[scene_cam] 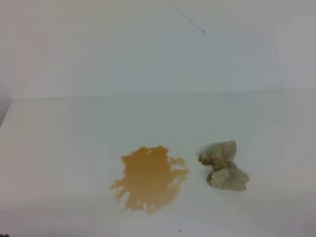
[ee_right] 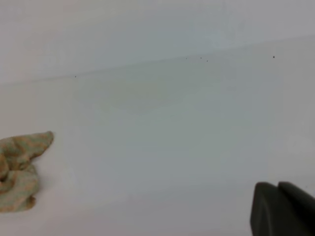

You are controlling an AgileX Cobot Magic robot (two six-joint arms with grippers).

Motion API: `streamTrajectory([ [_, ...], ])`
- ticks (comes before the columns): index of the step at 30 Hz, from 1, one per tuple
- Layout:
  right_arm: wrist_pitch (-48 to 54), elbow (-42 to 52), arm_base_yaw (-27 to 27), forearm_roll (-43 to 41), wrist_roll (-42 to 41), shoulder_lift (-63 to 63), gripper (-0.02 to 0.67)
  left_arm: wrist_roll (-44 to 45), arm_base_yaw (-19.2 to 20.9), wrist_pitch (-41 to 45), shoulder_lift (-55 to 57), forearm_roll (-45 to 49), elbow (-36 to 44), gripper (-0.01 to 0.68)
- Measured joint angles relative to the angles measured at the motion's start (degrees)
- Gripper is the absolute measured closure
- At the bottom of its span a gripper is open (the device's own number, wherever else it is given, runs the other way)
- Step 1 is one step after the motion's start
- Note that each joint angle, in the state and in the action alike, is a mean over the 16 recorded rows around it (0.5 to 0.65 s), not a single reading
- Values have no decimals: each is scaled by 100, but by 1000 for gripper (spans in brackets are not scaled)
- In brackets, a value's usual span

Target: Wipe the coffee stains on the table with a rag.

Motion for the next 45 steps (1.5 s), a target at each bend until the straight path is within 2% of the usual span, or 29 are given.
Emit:
streamTrajectory([
  [17,-207,0,0,-89,-66,0,652,0,0,0,0,0,0,675],
  [31,-2039,0,0,125,229,0,652,0,0,0,0,0,0,675],
  [45,-3342,-3,0,490,550,0,652,0,0,0,0,0,0,675],
])
